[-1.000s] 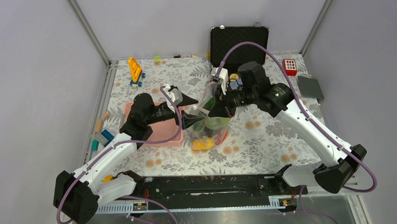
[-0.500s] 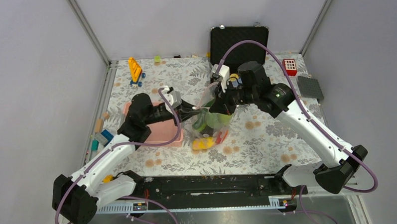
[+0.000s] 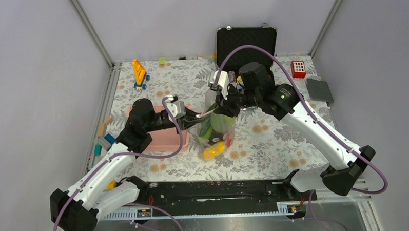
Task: Place the food in the zip-top bag and seal the zipper
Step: Adjust the zipper food storage bag at the center of the board, then zip the zipper food storage bag at the center of the board.
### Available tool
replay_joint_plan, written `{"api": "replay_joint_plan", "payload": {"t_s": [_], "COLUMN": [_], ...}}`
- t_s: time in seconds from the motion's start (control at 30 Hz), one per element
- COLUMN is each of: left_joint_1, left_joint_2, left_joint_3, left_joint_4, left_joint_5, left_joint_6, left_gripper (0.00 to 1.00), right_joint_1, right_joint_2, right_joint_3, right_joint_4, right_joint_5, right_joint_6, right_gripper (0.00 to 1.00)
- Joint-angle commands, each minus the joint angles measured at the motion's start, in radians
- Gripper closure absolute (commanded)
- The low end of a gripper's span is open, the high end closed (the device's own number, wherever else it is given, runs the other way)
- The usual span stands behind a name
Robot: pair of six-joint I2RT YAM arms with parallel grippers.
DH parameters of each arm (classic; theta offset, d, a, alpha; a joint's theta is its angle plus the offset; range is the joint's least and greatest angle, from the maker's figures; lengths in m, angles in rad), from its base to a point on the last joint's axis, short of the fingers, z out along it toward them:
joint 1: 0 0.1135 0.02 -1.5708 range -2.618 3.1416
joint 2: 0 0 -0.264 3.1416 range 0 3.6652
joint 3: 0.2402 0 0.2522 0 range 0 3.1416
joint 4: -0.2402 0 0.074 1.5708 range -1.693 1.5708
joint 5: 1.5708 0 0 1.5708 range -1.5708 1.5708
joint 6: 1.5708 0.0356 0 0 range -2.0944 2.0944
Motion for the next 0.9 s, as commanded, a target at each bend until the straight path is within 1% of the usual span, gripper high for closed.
{"api": "replay_joint_plan", "payload": {"t_s": [0.0, 0.03, 0.07, 0.1, 0.17, 0.23, 0.3, 0.43, 0.57, 0.73, 0.8, 0.87], "left_joint_1": [0.015, 0.015, 0.015, 0.015, 0.015, 0.015, 0.015, 0.014, 0.014, 0.014, 0.013, 0.012], "left_joint_2": [-0.055, -0.053, -0.047, -0.043, -0.037, -0.034, -0.031, -0.028, -0.018, -0.009, -0.004, 0.003], "left_joint_3": [0.071, 0.076, 0.082, 0.086, 0.094, 0.099, 0.104, 0.12, 0.143, 0.16, 0.17, 0.191], "left_joint_4": [-0.009, -0.018, -0.024, -0.024, -0.027, -0.031, -0.038, -0.064, -0.084, -0.119, -0.13, -0.188], "left_joint_5": [0.123, 0.128, 0.127, 0.128, 0.136, 0.144, 0.155, 0.174, 0.176, 0.204, 0.217, 0.233], "left_joint_6": [0.029, 0.03, 0.028, 0.024, 0.023, 0.023, 0.029, 0.056, 0.06, 0.102, 0.125, 0.159], "left_gripper": [1.0, 1.0, 1.0, 1.0, 1.0, 1.0, 1.0, 1.0, 1.0, 1.0, 1.0, 1.0], "right_joint_1": [-0.055, -0.054, -0.055, -0.055, -0.054, -0.053, -0.052, -0.05, -0.039, -0.022, -0.015, -0.002], "right_joint_2": [-0.05, -0.071, -0.089, -0.109, -0.136, -0.144, -0.134, -0.091, -0.034, 0.021, 0.047, 0.079], "right_joint_3": [-0.01, -0.026, -0.042, -0.055, -0.07, -0.069, -0.058, -0.02, 0.037, 0.064, 0.092, 0.129], "right_joint_4": [-0.037, -0.032, -0.026, -0.018, -0.007, -0.02, -0.024, -0.027, -0.097, -0.054, -0.068, -0.108], "right_joint_5": [0.083, 0.034, -0.006, -0.036, -0.08, -0.129, -0.17, -0.239, -0.314, -0.336, -0.353, -0.367], "right_joint_6": [-0.179, -0.219, -0.256, -0.292, -0.347, -0.407, -0.44, -0.481, -0.547, -0.544, -0.566, -0.598], "right_gripper": [0.7, 0.66, 0.59, 0.51, 0.41, 0.33, 0.27, 0.2, 0.14, 0.12, 0.11, 0.11]}}
